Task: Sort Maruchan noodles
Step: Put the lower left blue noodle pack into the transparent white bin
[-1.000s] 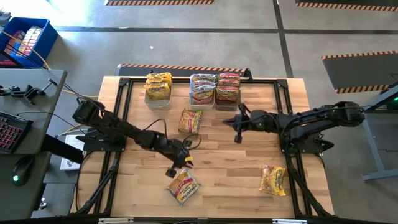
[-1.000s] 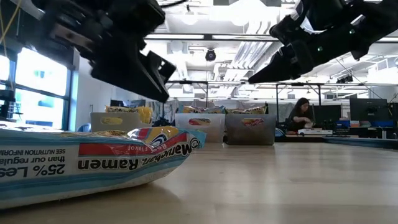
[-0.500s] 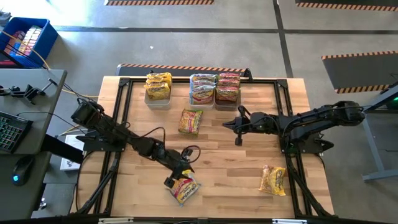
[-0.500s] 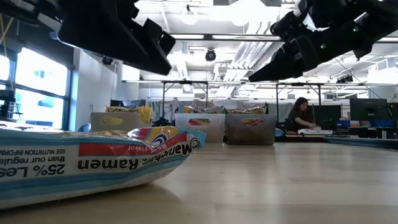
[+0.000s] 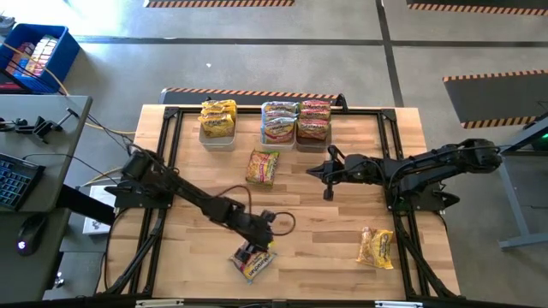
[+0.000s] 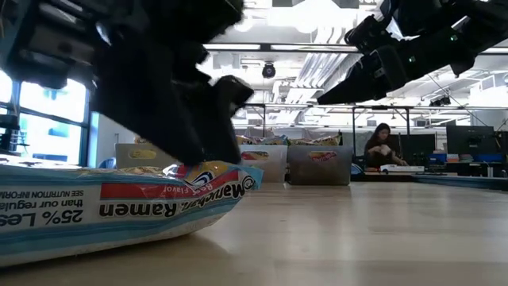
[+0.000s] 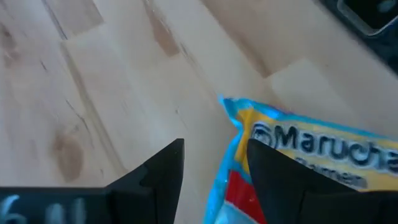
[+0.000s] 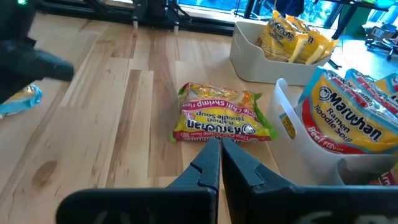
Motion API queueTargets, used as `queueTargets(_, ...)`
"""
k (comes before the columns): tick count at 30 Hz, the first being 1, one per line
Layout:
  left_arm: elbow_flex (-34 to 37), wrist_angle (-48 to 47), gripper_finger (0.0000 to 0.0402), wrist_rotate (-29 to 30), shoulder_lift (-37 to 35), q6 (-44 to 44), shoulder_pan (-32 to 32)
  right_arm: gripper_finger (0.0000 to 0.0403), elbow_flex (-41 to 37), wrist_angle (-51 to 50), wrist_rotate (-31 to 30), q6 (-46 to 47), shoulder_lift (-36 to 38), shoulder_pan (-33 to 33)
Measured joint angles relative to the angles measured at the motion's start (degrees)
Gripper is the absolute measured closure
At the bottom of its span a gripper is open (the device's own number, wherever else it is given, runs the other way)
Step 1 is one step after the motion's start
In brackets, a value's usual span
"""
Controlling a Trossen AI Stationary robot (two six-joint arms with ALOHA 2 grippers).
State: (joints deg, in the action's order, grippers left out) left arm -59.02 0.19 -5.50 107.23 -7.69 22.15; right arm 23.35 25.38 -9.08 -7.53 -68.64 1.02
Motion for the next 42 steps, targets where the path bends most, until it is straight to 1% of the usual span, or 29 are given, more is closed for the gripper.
queueTargets(2,-2.3,-4.2,0.0233,-0.2,1.8,0.0,0.0,0.0403,0.0,0.2,0.0,-0.1,0.0,0.0)
queueTargets(6,-6.6,-9.4,0.0238,-4.3,4.8,-1.7,0.0,0.0403,0.0,0.1,0.0,-0.1,-0.1,0.0)
queueTargets(9,-8.2,-9.7,0.0252,-6.8,6.8,-2.4,0.0,0.0403,0.0,0.0,0.0,0.0,-0.1,0.0)
queueTargets(13,-9.1,-10.6,0.0292,-10.4,7.9,-4.0,0.0,0.0403,0.0,-0.2,0.0,-0.1,-0.1,0.0)
queueTargets(18,-8.9,-12.0,0.0373,-11.6,7.1,-6.1,-0.1,0.0403,0.0,-0.5,0.0,-0.2,-0.1,0.0)
queueTargets(19,-8.9,-11.8,0.0387,-12.5,7.1,-6.4,-0.3,0.0403,0.0,-0.7,0.0,-0.2,-0.1,0.0)
queueTargets(20,-9.0,-11.9,0.0394,-12.9,6.8,-6.4,-0.4,0.0403,0.0,-0.7,0.0,-0.2,-0.1,0.0)
queueTargets(23,-8.9,-12.5,0.0394,-12.2,5.4,-6.9,-0.9,0.0403,0.0,-0.9,0.0,0.0,-0.1,0.0)
queueTargets(25,-8.4,-13.2,0.0399,-11.6,4.0,-7.4,-1.6,0.0403,0.0,-0.9,-1.3,0.0,-0.1,0.0)
queueTargets(28,-7.7,-12.2,0.0401,-9.9,2.2,-5.9,-2.7,0.0402,0.2,-1.0,-8.6,1.0,0.0,0.0)
queueTargets(29,-7.0,-12.1,0.0401,-8.3,1.3,-5.1,-3.0,0.04,0.2,-1.1,-10.7,1.4,0.0,0.1)
queueTargets(31,-5.7,-9.9,0.0401,-5.2,0.6,-3.0,-3.6,0.0392,0.3,-2.6,-11.9,2.8,0.0,0.6)
queueTargets(33,-3.7,-9.8,0.0401,-1.6,-1.0,-1.0,-4.1,0.0377,0.3,-3.7,-10.2,4.7,0.0,0.9)
queueTargets(35,-1.7,-6.2,0.0401,1.3,-2.1,1.0,-4.6,0.0353,0.3,-5.8,-8.5,7.4,0.0,0.7)
queueTargets(37,0.9,-5.0,0.0401,3.5,-4.1,3.8,-5.1,0.0322,0.3,-6.2,-6.2,10.3,0.0,0.1)
queueTargets(38,2.0,-2.8,0.0401,4.9,-4.6,5.2,-5.4,0.0306,0.3,-6.4,-4.6,12.4,0.0,-0.4)
queueTargets(41,5.5,0.8,0.0401,9.8,-8.1,8.9,-5.8,0.0253,0.3,-3.7,0.4,21.1,-1.3,-2.2)
queueTargets(42,6.2,3.5,0.0401,11.6,-8.8,10.0,-5.8,0.0235,0.2,-3.5,1.5,23.9,-1.6,-3.2)
